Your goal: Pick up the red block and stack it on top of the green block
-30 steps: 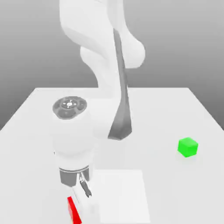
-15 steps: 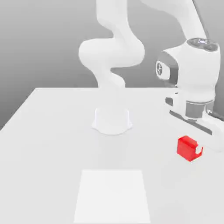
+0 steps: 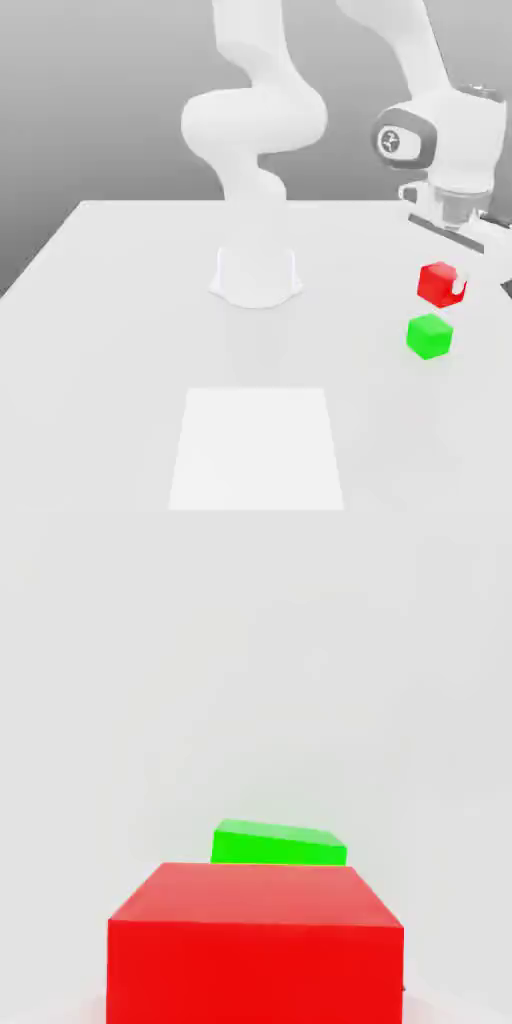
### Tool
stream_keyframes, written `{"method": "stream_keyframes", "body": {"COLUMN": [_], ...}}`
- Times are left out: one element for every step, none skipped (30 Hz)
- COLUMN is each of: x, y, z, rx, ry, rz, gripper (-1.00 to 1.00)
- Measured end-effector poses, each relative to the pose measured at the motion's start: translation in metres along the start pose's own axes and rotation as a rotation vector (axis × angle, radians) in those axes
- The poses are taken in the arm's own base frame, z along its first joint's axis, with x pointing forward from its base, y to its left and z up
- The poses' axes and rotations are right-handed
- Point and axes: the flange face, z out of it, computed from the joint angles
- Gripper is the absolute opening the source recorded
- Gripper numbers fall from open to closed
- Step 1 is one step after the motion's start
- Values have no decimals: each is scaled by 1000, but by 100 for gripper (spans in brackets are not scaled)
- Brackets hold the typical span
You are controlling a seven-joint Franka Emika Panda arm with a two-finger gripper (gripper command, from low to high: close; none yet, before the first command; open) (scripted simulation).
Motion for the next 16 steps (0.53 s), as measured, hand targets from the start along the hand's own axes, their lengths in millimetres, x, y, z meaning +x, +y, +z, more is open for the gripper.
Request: {"method": "stream_keyframes", "body": {"x": [0,0,0,0,0,0,0,0,0,1,1,2,2,2,3,3], "y": [0,0,0,0,0,0,0,0,0,-1,-1,-1,0,0,-1,-2], "z": [3,5,8,11,14,16,19,22,25,28,31,34,37,40,40,40], "rx": [1,2,2,2,2,2,1,0,0,-2,-3,-5,-7,-9,-9,-9], "ry": [0,0,0,1,1,1,2,2,2,3,3,3,3,3,2,1], "rz": [0,0,0,-1,-1,-1,-1,-1,1,3,4,5,6,7,11,12], "gripper": [-100,-100,-100,-100,-100,-100,-100,-100,-100,-100,-100,-100,-100,-100,-100,-100]}}
